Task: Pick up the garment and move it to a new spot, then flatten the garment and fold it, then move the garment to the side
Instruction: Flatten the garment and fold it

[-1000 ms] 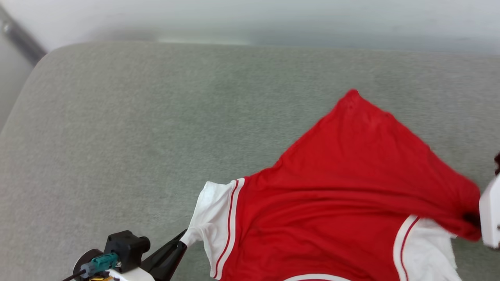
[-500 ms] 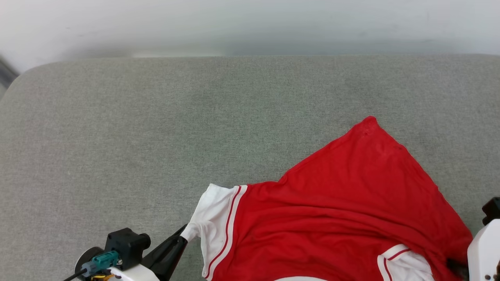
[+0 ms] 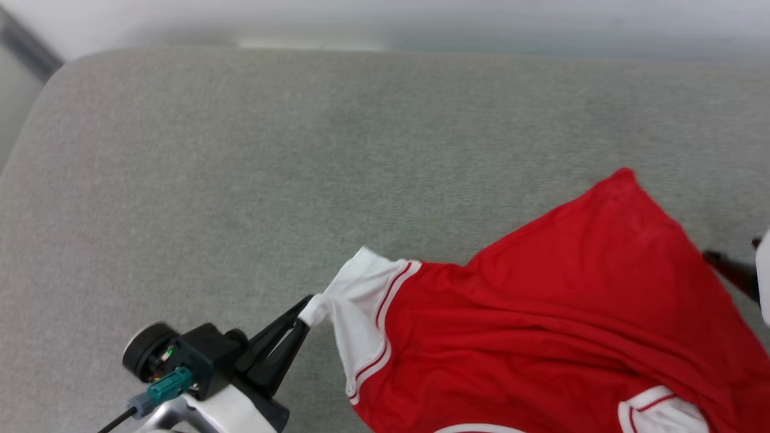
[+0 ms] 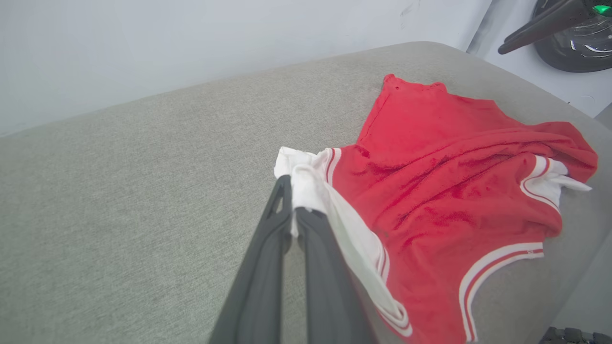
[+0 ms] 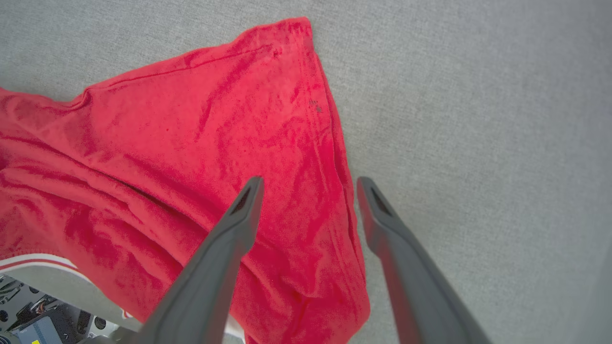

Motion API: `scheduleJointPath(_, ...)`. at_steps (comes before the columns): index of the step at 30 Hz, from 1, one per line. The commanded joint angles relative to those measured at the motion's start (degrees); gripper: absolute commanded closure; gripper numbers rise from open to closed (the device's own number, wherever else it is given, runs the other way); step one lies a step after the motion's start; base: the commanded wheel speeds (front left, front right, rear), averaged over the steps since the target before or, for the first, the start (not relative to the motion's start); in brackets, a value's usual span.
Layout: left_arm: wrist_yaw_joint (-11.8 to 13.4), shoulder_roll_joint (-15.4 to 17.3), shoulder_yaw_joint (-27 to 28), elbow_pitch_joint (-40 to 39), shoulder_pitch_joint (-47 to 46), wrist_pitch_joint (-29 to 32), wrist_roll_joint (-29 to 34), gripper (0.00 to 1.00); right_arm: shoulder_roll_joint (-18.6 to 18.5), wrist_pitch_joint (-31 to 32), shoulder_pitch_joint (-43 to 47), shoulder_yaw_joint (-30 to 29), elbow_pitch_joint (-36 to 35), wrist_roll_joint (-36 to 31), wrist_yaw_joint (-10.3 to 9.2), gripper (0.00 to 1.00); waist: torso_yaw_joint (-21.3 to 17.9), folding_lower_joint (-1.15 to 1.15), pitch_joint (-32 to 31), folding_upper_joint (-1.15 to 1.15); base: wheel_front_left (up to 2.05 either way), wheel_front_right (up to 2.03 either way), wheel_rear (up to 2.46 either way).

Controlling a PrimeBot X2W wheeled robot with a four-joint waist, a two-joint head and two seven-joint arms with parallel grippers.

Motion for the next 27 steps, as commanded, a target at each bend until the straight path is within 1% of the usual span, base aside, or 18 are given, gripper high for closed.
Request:
scheduleJointPath(1, -0.3, -0.3, -0.1, -0.6, -1.4, -0.2, 0.9, 1.0, -0.2, 0.7, -2.4, 0.9, 0.6, -0.6, -0.04, 0.0, 2.6, 0.0, 2.6, 0.0, 0.0, 0.0, 0.0)
scheduleJointPath(4, -0.9, -1.3, -0.6, -1.7, -3.8, -0.4, 2.7, 1.0, 0.3, 1.3, -7.7, 2.8, 3.9, -2.6, -0.04, 0.0, 4.9, 0.0, 4.8, 0.0, 0.0, 0.0, 0.0)
scheduleJointPath(7, -1.5, -2.1, -1.2, -2.5, -5.7, -0.7, 4.0, 1.0, -0.3, 1.5, -11.7, 4.5, 8.5, -4.9, -0.04, 0.0, 7.2, 0.0, 6.6, 0.0, 0.0, 0.0, 0.0)
scheduleJointPath(12, -2.3, -3.8, -2.2, -3.1, -7.8, -1.1, 5.4, 1.0, -1.1, -0.3, -15.5, 6.2, 16.3, -7.7, -0.04, 0.0, 10.3, 0.0, 8.7, 0.0, 0.0, 0.0, 0.0)
scheduleJointPath(14, -2.6, -4.1, -2.4, -3.0, -8.1, -1.2, 5.6, 1.0, -1.0, -0.7, -15.9, 6.2, 17.7, -8.2, -0.04, 0.0, 10.7, 0.0, 9.0, 0.0, 0.0, 0.0, 0.0)
scheduleJointPath(15, -2.8, -4.8, -2.8, -2.9, -8.5, -1.4, 5.9, 1.0, -1.3, -1.8, -16.7, 6.4, 20.1, -9.1, -0.04, 0.0, 11.5, 0.0, 9.6, 0.0, 0.0, 0.0, 0.0)
scheduleJointPath(18, -3.1, -5.4, -3.4, -2.5, -9.0, -1.9, 6.2, 1.0, -1.5, -3.1, -16.9, 6.6, 23.3, -9.9, -0.04, 0.0, 12.4, 0.0, 10.5, 0.0, 0.0, 0.0, 0.0)
scheduleJointPath(26, -4.2, -6.8, -4.5, -0.9, -9.8, -2.6, 6.6, 1.0, -1.7, -5.1, -14.8, 7.9, 30.1, -10.3, -0.07, 0.0, 13.5, 0.0, 11.9, 0.0, 0.0, 0.0, 0.0)
scheduleJointPath(27, -4.3, -6.9, -4.5, -0.7, -9.9, -2.8, 6.6, 1.0, -1.6, -5.2, -14.3, 8.2, 30.8, -10.0, -0.06, 0.25, 13.6, 0.0, 11.9, 0.0, 0.0, 0.0, 0.0)
